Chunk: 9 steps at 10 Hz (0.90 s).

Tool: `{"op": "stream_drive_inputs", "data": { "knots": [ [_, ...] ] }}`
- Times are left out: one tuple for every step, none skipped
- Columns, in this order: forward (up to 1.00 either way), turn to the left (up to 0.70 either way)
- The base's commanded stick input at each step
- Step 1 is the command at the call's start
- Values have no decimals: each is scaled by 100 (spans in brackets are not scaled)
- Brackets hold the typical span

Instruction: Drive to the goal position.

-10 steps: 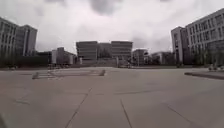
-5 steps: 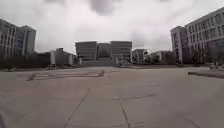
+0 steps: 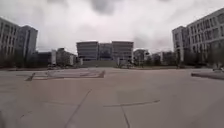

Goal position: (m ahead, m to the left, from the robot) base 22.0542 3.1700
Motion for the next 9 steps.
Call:
{"op": "stream_drive_inputs", "data": {
  "knots": [
    [60, 1],
    [60, 1],
    [60, 1],
    [60, 1],
    [60, 1],
    [60, 1],
    [60, 1],
    [60, 1],
    [60, 1]
  ]
}}
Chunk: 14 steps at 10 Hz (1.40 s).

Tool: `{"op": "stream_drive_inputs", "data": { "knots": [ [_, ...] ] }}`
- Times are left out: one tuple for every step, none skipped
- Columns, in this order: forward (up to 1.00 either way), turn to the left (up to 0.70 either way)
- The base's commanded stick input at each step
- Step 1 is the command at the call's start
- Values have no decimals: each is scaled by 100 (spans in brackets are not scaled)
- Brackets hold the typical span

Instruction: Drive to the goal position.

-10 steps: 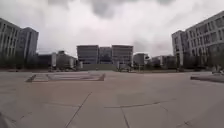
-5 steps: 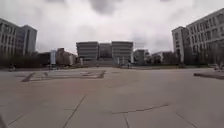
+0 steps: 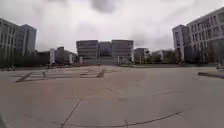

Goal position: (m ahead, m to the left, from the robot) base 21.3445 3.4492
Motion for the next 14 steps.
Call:
{"op": "stream_drive_inputs", "data": {
  "knots": [
    [60, 1],
    [60, 1],
    [60, 1],
    [60, 1],
    [60, 1],
    [60, 1],
    [60, 1],
    [60, 1],
    [60, 1],
    [60, 1],
    [60, 1],
    [60, 1],
    [60, 1],
    [60, 1]
  ]
}}
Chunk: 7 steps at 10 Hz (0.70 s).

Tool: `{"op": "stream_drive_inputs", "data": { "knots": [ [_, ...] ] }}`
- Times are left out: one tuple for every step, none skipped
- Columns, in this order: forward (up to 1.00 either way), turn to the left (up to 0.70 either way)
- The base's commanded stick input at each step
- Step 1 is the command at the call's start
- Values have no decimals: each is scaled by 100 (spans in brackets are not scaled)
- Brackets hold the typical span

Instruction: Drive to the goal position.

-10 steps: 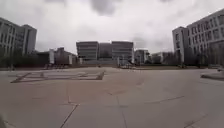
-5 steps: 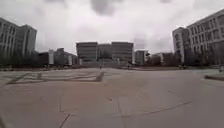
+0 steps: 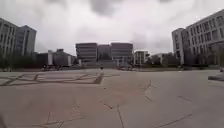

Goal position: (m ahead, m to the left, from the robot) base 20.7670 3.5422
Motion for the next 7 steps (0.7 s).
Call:
{"op": "stream_drive_inputs", "data": {
  "knots": [
    [60, 1],
    [60, 1],
    [60, 1],
    [60, 1],
    [60, 1],
    [60, 1],
    [60, 1]
  ]
}}
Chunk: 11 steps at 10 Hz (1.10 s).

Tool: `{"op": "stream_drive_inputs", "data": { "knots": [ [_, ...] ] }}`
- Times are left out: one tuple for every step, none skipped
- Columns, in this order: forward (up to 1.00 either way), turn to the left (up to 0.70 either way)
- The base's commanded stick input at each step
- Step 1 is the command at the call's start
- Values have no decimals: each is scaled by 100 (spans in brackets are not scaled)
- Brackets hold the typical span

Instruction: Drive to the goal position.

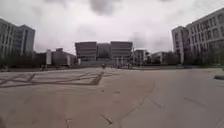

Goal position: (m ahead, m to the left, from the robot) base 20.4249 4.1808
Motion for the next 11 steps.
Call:
{"op": "stream_drive_inputs", "data": {
  "knots": [
    [60, 1],
    [60, 1],
    [60, 1],
    [60, 1],
    [60, 1],
    [60, 1],
    [60, 1],
    [60, 1],
    [60, 1],
    [60, 1],
    [60, 1]
  ]
}}
